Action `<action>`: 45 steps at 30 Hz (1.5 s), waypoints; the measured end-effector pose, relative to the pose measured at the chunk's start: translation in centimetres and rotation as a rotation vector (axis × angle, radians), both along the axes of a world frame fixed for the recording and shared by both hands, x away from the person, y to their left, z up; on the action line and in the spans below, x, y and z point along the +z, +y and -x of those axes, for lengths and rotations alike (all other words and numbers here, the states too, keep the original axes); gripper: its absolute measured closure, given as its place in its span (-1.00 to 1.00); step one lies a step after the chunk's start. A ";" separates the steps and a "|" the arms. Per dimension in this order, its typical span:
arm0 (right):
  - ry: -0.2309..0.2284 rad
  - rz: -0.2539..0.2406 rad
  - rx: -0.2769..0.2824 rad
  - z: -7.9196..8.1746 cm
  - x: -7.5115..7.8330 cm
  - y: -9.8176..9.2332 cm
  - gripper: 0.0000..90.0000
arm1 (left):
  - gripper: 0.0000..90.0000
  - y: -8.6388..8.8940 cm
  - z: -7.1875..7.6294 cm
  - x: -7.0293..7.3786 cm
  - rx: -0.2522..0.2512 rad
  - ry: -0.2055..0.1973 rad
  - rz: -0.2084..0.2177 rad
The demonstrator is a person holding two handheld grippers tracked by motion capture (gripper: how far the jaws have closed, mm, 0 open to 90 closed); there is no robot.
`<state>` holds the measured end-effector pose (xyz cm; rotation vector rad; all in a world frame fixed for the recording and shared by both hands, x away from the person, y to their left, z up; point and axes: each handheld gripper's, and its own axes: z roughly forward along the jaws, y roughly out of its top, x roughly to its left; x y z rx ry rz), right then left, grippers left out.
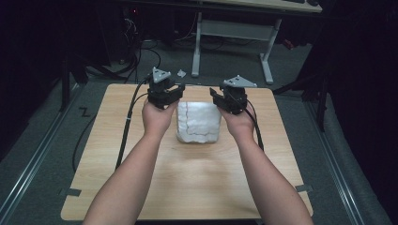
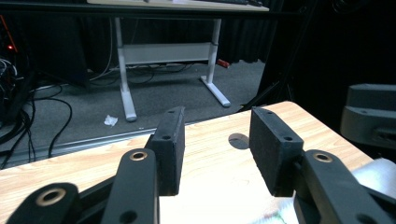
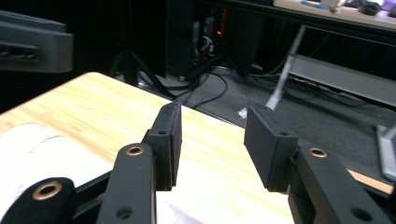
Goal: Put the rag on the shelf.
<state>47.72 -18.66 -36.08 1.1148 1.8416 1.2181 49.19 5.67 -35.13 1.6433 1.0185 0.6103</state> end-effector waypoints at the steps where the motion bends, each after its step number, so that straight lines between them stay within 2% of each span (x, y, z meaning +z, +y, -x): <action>1: 0.000 0.000 0.000 0.0 0.0 0.0 0.26 | 0.24 0.0 0.0 0.0 0.000 0.000 0.000; 4: -0.006 0.005 0.021 1.5 0.0 -0.1 0.23 | 0.22 0.6 0.9 0.2 -0.011 0.004 0.006; 5: -0.011 0.011 0.023 1.9 0.0 -0.2 0.22 | 0.22 0.9 1.7 0.3 -0.026 -0.015 -0.005; 6: -0.011 0.011 0.023 1.9 0.0 -0.2 0.22 | 0.21 0.9 1.7 0.3 -0.026 -0.015 -0.005; 9: -0.020 0.022 0.037 3.4 -0.2 -0.6 0.20 | 0.19 1.4 3.1 0.2 -0.044 -0.029 -0.003; 10: -0.020 0.022 0.037 3.4 -0.2 -0.6 0.20 | 0.19 1.6 3.5 0.1 -0.050 -0.028 -0.002; 12: -0.035 0.045 0.040 4.4 -0.6 -0.7 0.18 | 0.18 2.0 4.3 -0.3 -0.058 -0.030 -0.008; 24: -0.038 0.088 0.087 7.4 -2.0 -0.9 0.14 | 0.16 3.3 7.6 -3.2 -0.105 -0.015 -0.032; 27: -0.020 0.092 0.101 7.9 -2.5 -0.9 0.11 | 0.12 3.6 8.2 -4.2 -0.114 0.002 -0.036; 30: -0.027 0.090 0.106 8.4 -2.9 -0.9 0.11 | 0.11 3.7 8.6 -5.2 -0.121 0.014 -0.057; 32: -0.011 0.105 0.110 8.7 -3.4 -0.8 0.08 | 0.09 3.7 8.8 -5.9 -0.128 0.027 -0.060; 33: -0.021 0.121 0.106 9.0 -4.0 -0.8 0.08 | 0.09 3.8 8.9 -6.2 -0.133 0.037 -0.060; 34: -0.021 0.121 0.106 9.0 -4.0 -0.8 0.08 | 0.09 3.8 9.0 -6.6 -0.134 0.043 -0.063; 35: 0.006 0.118 0.105 9.1 -4.7 -0.8 0.06 | 0.08 3.8 9.1 -6.9 -0.136 0.049 -0.064; 37: 0.009 0.119 0.106 9.3 -5.1 -0.9 0.06 | 0.08 3.9 9.5 -7.7 -0.148 0.067 -0.061; 39: 0.026 0.121 0.110 9.7 -6.2 -1.0 0.04 | 0.06 3.8 10.0 -8.6 -0.163 0.081 -0.080; 40: 0.026 0.121 0.110 9.7 -6.2 -1.0 0.04 | 0.06 3.7 10.2 -9.2 -0.170 0.089 -0.091; 41: 0.040 0.136 0.114 10.1 -7.0 -0.9 0.03 | 0.06 3.7 10.5 -9.8 -0.177 0.100 -0.099; 42: 0.040 0.141 0.118 10.3 -7.5 -0.9 0.02 | 0.06 3.7 10.9 -11.1 -0.187 0.122 -0.122; 43: 0.044 0.143 0.118 10.6 -7.9 -0.9 0.01 | 0.06 3.9 11.0 -11.8 -0.188 0.139 -0.139; 44: 0.044 0.143 0.118 10.6 -7.9 -0.9 0.01 | 0.06 3.9 11.0 -11.8 -0.188 0.139 -0.139; 45: 0.052 0.147 0.121 10.8 -8.3 -0.9 0.01 | 0.06 4.1 11.1 -12.6 -0.187 0.158 -0.153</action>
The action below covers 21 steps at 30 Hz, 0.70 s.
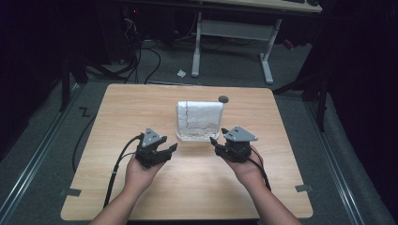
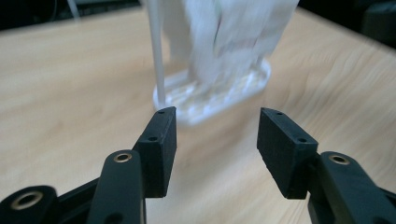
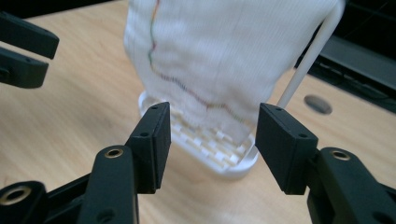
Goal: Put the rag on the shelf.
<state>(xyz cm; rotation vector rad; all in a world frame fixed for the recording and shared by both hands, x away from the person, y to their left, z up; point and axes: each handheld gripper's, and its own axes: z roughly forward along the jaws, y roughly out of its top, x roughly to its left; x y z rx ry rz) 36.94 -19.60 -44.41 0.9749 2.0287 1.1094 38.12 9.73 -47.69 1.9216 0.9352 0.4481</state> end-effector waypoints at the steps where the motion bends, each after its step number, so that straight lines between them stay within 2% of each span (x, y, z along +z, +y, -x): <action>1: 0.021 0.001 0.002 0.4 -1.0 -0.1 -0.01 | 0.06 0.2 0.1 -0.7 0.002 0.016 -0.010; 2: 0.031 0.001 0.005 0.6 -1.5 -0.2 -0.02 | 0.06 0.8 0.6 -1.9 0.000 0.046 -0.033; 3: 0.031 0.001 0.005 0.6 -1.5 -0.2 -0.02 | 0.05 0.8 0.6 -1.9 0.000 0.046 -0.033; 4: 0.059 0.002 0.006 1.1 -2.7 -0.3 -0.04 | 0.04 1.1 0.9 -2.4 -0.005 0.055 -0.047; 5: 0.059 0.002 0.006 1.1 -2.7 -0.3 -0.04 | 0.04 1.3 1.3 -2.8 -0.006 0.065 -0.050; 7: 0.091 -0.003 0.006 1.5 -3.9 -0.5 -0.07 | 0.00 2.0 2.2 -3.4 -0.021 0.098 -0.044; 8: 0.110 -0.010 0.002 1.8 -4.5 -0.6 -0.08 | -0.01 2.3 2.8 -3.7 -0.028 0.100 -0.029; 9: 0.128 -0.024 -0.011 2.9 -5.8 -0.9 -0.10 | -0.02 2.6 3.6 -4.0 -0.030 0.096 -0.026; 10: 0.128 -0.024 -0.011 2.9 -5.8 -0.9 -0.10 | -0.02 3.0 4.5 -4.5 -0.025 0.093 -0.020; 11: 0.129 -0.036 -0.017 4.4 -7.5 -1.7 -0.01 | 0.02 3.3 5.3 -5.1 -0.023 0.105 -0.019; 12: 0.129 -0.036 -0.017 4.4 -7.5 -1.7 -0.01 | 0.02 3.5 5.8 -5.6 -0.025 0.136 -0.024; 13: 0.163 -0.016 -0.003 4.8 -7.8 -1.8 -0.08 | 0.03 3.4 6.0 -5.7 -0.039 0.165 -0.043; 14: 0.170 0.014 0.006 5.0 -7.9 -1.9 -0.08 | -0.01 3.3 6.2 -5.7 -0.057 0.161 -0.074; 15: 0.152 0.032 0.002 5.3 -8.1 -2.2 -0.04 | -0.03 3.2 6.3 -5.6 -0.054 0.128 -0.097; 16: 0.152 0.031 -0.003 5.4 -8.3 -2.5 -0.03 | -0.02 3.2 6.3 -5.4 -0.050 0.108 -0.111; 18: 0.181 0.010 -0.019 4.9 -8.3 -2.8 -0.05 | -0.03 3.1 5.9 -5.3 -0.049 0.119 -0.087; 19: 0.173 0.011 -0.020 4.8 -8.3 -2.8 -0.05 | -0.03 3.1 5.7 -5.3 -0.052 0.127 -0.066; 21: 0.178 0.008 -0.017 4.6 -8.3 -2.7 -0.06 | -0.03 3.0 5.6 -5.5 -0.055 0.128 -0.076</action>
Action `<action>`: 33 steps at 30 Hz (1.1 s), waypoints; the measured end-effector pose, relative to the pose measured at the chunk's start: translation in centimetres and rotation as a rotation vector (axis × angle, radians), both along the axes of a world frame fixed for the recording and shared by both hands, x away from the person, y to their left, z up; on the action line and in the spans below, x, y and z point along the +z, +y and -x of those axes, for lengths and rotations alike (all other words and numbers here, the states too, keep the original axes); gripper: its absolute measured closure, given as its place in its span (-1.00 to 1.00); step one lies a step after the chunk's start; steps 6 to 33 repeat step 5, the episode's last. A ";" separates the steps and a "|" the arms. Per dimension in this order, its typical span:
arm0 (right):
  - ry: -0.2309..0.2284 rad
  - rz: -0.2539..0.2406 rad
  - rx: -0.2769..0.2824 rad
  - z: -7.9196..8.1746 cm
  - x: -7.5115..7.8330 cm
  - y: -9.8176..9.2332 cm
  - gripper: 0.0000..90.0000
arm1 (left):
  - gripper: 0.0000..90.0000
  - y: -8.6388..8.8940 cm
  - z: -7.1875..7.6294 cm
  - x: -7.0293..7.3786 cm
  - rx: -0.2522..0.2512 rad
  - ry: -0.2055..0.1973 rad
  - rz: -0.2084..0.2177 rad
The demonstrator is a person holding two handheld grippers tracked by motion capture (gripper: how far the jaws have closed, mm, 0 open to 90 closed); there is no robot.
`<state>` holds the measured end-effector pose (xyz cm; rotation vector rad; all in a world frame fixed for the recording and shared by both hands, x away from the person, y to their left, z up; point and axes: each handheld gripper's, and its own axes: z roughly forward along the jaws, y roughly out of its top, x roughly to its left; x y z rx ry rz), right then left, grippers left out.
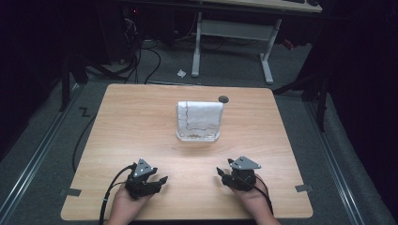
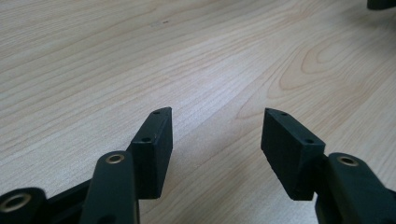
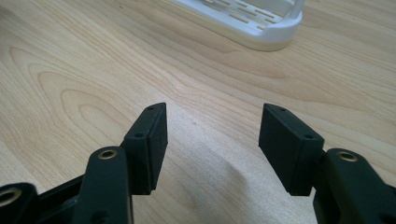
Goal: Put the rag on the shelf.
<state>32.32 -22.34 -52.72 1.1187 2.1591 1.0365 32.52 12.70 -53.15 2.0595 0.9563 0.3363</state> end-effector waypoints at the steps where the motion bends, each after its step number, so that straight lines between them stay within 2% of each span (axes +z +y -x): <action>1: 0.005 -0.002 0.004 0.0 -0.1 0.0 -0.06 | -0.03 -0.1 0.1 -0.1 -0.002 -0.003 -0.012; 5: 0.035 0.004 0.013 -0.3 -0.6 -0.1 -0.06 | -0.03 0.0 0.1 -0.2 -0.001 -0.003 -0.010; 33: 0.035 0.004 0.013 -0.3 -0.6 -0.1 -0.06 | -0.03 0.0 0.1 -0.2 -0.001 -0.003 -0.010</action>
